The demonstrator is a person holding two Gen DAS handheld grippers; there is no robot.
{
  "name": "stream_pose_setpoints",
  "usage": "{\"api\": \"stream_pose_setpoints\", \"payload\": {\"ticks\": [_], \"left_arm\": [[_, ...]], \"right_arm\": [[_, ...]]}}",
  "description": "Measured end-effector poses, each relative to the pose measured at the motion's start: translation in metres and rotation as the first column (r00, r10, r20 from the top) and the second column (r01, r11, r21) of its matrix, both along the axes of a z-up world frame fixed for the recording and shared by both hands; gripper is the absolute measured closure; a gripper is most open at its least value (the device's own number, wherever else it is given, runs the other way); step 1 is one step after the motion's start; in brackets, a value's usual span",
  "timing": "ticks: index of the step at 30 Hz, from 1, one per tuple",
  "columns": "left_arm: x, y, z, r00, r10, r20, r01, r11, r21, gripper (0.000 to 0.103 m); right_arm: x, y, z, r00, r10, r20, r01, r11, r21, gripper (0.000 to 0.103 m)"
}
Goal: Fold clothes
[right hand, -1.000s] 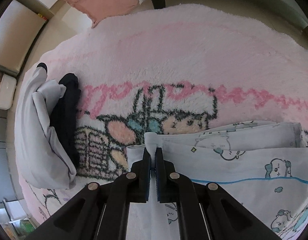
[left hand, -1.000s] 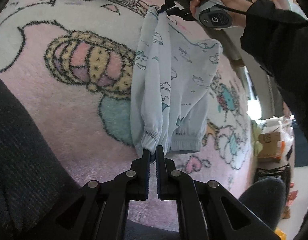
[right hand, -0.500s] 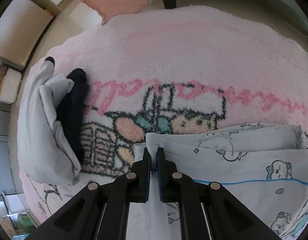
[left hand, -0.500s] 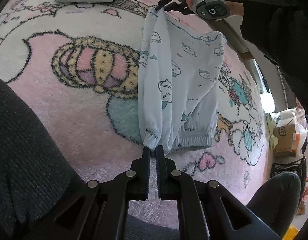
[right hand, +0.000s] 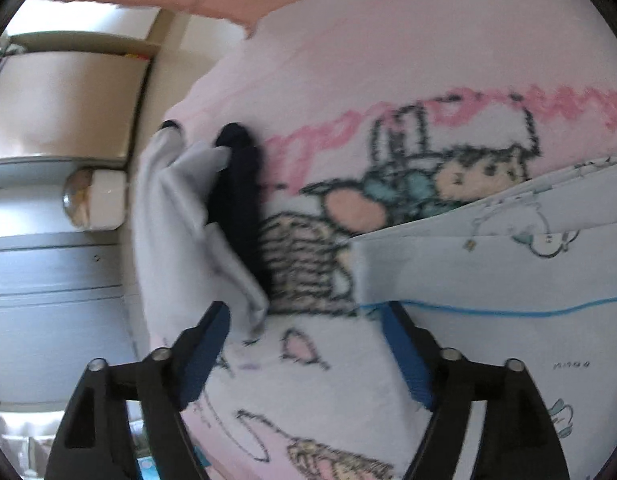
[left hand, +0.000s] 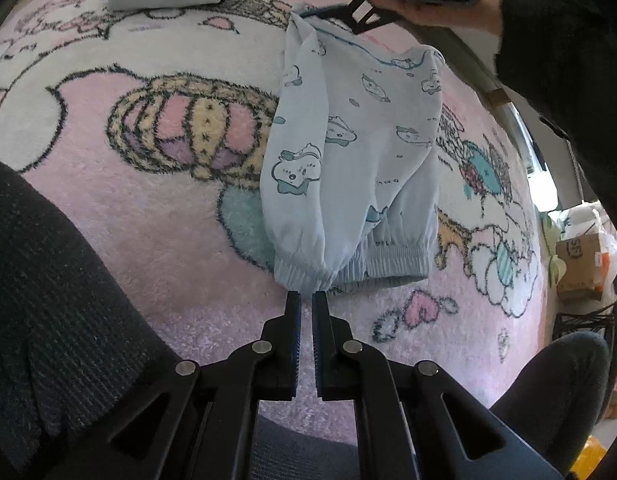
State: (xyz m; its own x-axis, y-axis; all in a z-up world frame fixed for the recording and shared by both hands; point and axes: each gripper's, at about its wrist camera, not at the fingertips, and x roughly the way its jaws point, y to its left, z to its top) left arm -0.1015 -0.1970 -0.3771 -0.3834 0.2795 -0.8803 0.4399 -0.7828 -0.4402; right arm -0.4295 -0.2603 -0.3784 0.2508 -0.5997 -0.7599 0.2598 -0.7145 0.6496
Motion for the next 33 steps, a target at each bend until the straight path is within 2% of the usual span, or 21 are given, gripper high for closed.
{"api": "stream_pose_setpoints", "payload": {"ticks": [4, 6, 8, 10, 12, 13, 14, 15, 19, 25, 27, 29, 31, 33], "left_arm": [[0.002, -0.009, 0.005, 0.998, 0.062, -0.018, -0.060, 0.996, 0.066, 0.096], [0.002, -0.012, 0.008, 0.997, 0.075, -0.028, -0.073, 0.994, 0.080, 0.086], [0.001, -0.015, 0.011, 0.996, 0.081, -0.036, -0.077, 0.992, 0.100, 0.081], [0.000, -0.015, 0.014, 0.995, 0.078, -0.056, -0.070, 0.990, 0.126, 0.070], [-0.002, -0.012, 0.019, 0.995, 0.061, -0.084, -0.047, 0.987, 0.151, 0.047], [-0.003, -0.010, 0.021, 0.994, 0.045, -0.100, -0.028, 0.986, 0.163, 0.041], [-0.005, -0.006, 0.025, 0.994, 0.026, -0.110, -0.008, 0.988, 0.156, 0.030], [-0.006, -0.003, 0.029, 0.993, 0.006, -0.119, 0.011, 0.990, 0.142, 0.025], [-0.014, 0.010, 0.042, 0.992, -0.055, -0.116, 0.055, 0.998, -0.008, 0.023], [-0.033, 0.014, 0.053, 0.983, -0.160, -0.093, 0.144, 0.978, -0.153, 0.023], [-0.042, 0.019, 0.057, 0.968, -0.238, -0.072, 0.215, 0.946, -0.241, 0.023], [-0.052, 0.026, 0.062, 0.941, -0.338, -0.037, 0.305, 0.887, -0.347, 0.023], [-0.060, 0.032, 0.064, 0.900, -0.436, 0.020, 0.398, 0.802, -0.445, 0.023], [-0.063, 0.039, 0.061, 0.851, -0.514, 0.108, 0.483, 0.686, -0.544, 0.023]], "right_arm": [[0.003, -0.002, 0.024, 1.000, 0.026, -0.013, -0.027, 0.999, -0.031, 0.021], [0.004, 0.000, 0.039, 0.999, 0.033, -0.018, -0.034, 0.998, -0.048, 0.021], [0.005, 0.006, 0.051, 0.999, 0.036, -0.032, -0.038, 0.998, -0.056, 0.020], [0.009, 0.019, 0.066, 0.997, 0.042, -0.058, -0.045, 0.997, -0.056, 0.020], [0.012, 0.034, 0.082, 0.992, 0.060, -0.107, -0.064, 0.997, -0.034, 0.019], [0.014, 0.041, 0.090, 0.988, 0.070, -0.134, -0.074, 0.997, -0.019, 0.019], [0.015, 0.048, 0.098, 0.984, 0.081, -0.161, -0.083, 0.997, -0.005, 0.019], [0.018, 0.059, 0.107, 0.976, 0.095, -0.194, -0.095, 0.995, 0.012, 0.019], [0.029, 0.100, 0.126, 0.947, 0.154, -0.282, -0.136, 0.987, 0.082, 0.019], [0.043, 0.162, 0.143, 0.917, 0.190, -0.351, -0.151, 0.979, 0.136, 0.019], [0.048, 0.182, 0.148, 0.908, 0.197, -0.369, -0.156, 0.978, 0.138, 0.019], [0.053, 0.196, 0.151, 0.893, 0.220, -0.393, -0.169, 0.973, 0.160, 0.019], [0.061, 0.207, 0.153, 0.868, 0.251, -0.428, -0.182, 0.964, 0.196, 0.019], [0.071, 0.216, 0.154, 0.832, 0.291, -0.472, -0.198, 0.951, 0.237, 0.019]]}}
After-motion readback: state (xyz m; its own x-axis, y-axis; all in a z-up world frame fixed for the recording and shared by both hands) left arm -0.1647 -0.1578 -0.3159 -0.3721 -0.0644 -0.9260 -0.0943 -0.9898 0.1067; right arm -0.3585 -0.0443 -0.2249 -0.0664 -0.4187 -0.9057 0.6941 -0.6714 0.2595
